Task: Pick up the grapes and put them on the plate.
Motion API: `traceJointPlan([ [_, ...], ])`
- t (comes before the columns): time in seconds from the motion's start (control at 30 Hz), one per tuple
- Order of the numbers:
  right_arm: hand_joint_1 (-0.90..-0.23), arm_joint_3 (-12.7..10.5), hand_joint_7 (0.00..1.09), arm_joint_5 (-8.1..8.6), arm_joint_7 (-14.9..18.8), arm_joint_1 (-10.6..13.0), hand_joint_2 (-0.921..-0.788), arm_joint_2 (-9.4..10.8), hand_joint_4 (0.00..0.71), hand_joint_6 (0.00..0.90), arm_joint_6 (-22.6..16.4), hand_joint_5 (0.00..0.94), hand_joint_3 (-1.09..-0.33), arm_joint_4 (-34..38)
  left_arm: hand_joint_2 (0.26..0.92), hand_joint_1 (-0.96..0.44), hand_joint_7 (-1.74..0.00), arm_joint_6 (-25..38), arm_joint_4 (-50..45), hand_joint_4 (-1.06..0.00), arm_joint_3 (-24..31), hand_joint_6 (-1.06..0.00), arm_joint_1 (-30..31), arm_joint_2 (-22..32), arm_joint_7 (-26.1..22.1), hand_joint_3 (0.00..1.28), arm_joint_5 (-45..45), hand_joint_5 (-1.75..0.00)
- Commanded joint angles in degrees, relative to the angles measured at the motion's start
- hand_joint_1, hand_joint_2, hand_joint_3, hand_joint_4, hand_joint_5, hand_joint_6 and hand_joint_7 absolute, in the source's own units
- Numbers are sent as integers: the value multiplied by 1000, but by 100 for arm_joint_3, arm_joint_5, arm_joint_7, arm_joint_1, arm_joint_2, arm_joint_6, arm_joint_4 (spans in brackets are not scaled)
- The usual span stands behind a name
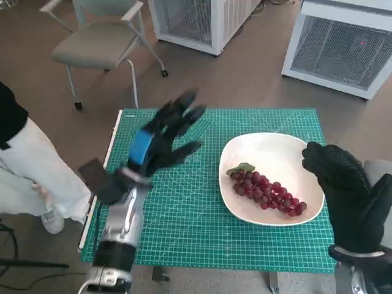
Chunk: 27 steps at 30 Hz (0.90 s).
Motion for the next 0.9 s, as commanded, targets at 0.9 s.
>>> traceJointPlan([
  [0.9,-331,-30,1013,182,188,-80,-921,-86,445,247,286,863,-603,111,921,-480,-2,314,-811,-317,78,-354,778,-116,-617,191,-729,-2],
])
